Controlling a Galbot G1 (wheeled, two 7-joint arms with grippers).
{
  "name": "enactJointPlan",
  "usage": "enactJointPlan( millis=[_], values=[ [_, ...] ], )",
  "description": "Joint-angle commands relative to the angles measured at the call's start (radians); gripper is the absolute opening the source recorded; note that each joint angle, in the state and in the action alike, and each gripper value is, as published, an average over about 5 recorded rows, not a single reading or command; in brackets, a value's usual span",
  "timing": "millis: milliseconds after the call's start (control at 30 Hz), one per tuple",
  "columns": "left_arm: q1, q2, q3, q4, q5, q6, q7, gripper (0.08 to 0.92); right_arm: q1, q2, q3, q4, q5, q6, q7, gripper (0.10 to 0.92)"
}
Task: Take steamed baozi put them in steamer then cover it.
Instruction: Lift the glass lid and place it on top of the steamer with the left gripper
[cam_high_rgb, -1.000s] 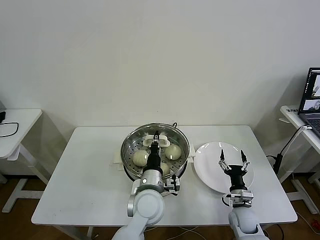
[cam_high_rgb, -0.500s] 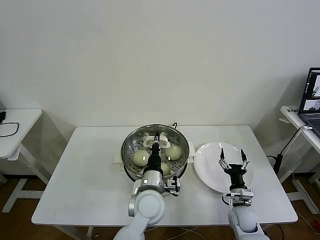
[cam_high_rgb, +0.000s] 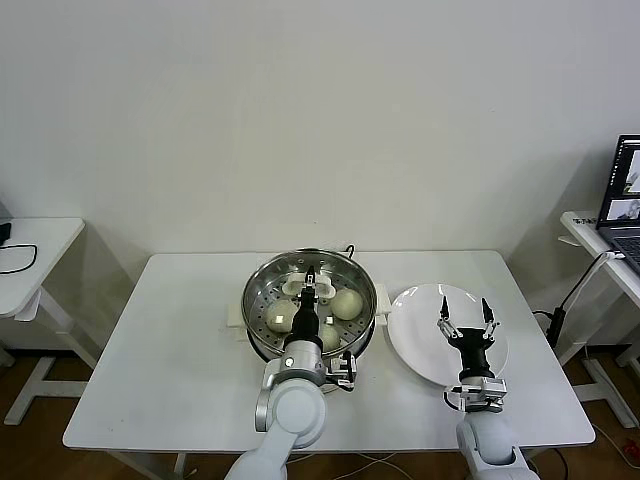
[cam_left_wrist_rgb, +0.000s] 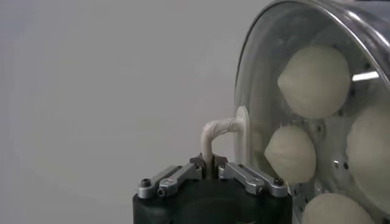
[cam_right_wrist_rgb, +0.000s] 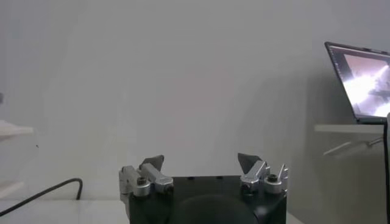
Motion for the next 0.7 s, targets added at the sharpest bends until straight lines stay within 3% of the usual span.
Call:
enactJointPlan(
  millis=[33, 433, 700],
  values=[
    [0.001, -0.002, -0.005, 0.007, 0.002, -0.003, 0.000, 0.189, 0.000, 0.002, -0.001, 0.004, -0.002, 0.000, 0.000, 0.823],
    [0.003, -0.009, -0.012, 0.005, -0.025, -0.013, -0.014, 0.205, -0.005, 0.000, -0.001, 0.008, -0.003, 0.001, 0.000, 0.823],
    [0.022, 0.001, -0.013, -0.058, -0.058, -0.008, -0.017, 0.419, -0.002, -0.002, -0.003, 0.008, -0.003, 0.001, 0.000, 0.823]
  ],
)
